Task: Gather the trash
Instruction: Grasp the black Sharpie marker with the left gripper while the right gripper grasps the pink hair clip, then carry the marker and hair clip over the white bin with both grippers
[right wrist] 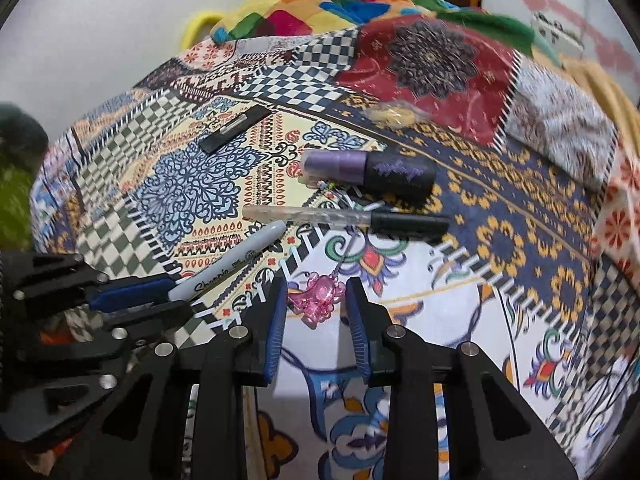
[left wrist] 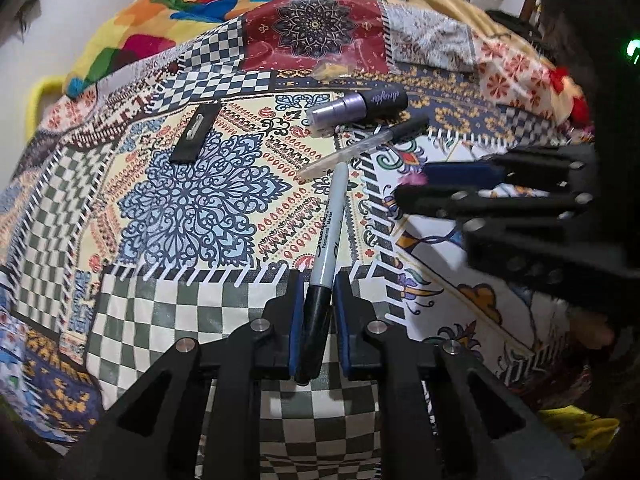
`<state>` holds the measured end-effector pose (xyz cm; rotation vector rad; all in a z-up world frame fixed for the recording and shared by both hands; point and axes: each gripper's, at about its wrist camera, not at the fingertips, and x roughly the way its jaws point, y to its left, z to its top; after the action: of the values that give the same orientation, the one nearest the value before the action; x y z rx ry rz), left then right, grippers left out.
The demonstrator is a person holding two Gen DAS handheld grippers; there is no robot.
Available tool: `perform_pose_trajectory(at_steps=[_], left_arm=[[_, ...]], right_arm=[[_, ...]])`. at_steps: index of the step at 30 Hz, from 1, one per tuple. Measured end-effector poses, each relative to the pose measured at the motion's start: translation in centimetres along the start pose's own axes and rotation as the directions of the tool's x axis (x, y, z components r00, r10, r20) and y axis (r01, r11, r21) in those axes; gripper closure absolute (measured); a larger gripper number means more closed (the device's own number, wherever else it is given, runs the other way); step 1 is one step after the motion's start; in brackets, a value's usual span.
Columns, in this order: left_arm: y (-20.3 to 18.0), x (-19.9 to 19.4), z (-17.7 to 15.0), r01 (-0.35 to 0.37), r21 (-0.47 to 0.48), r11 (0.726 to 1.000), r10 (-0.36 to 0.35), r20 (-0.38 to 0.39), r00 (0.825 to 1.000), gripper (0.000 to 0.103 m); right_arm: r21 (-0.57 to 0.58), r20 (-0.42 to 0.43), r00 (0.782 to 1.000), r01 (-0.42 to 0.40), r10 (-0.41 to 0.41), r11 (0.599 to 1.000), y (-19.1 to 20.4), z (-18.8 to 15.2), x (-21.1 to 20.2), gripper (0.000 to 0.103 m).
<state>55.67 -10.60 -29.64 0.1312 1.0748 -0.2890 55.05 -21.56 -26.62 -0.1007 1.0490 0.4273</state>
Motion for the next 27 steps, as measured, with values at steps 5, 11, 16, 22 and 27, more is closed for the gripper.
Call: perform_pose_trajectory(at_steps=[5,11,16,22,27], left_arm=[[-0.6,-0.2,0.0,0.01,-0.023,1.0,-0.011,-0.036,0.999,0.092],[-1.8,-2.0,-0.8,0.017,-0.081,0.997,-0.02,-0.034,0.999,0.092],[-1.7,-5.9,-0.6,0.006,-0.124,0.992,-0.004,0.019,1.0,0.092],[-1.0,-10.5,-0.5,-0.025,-0.161,0.987,0.039,0.084,0.996,0.092],[0.3,-14.7,-1.3,-0.036,-0.212,0.977,0.065,0.135,0.989,0.092]], right_arm=[[0.064,0.008,1.0,-0.019,0.019,0.998,-1.1,-0.5,-2.1,0.076],[0.109,0.038,0.999,-0.012,0.007,0.994,-1.7,-0.5,-5.7,0.076],[0.104,0.086,0.996,0.013,-0.022,0.994,-1.3,-0.1,-9.3,0.076],[0.09,0.132,0.991,0.024,-0.036,0.996,-0.7,0.5,-12.6,0.076],[0.081,0.154,0.988,0.007,-0.02,0.997,0.7,0.8,-14.8,0.076]])
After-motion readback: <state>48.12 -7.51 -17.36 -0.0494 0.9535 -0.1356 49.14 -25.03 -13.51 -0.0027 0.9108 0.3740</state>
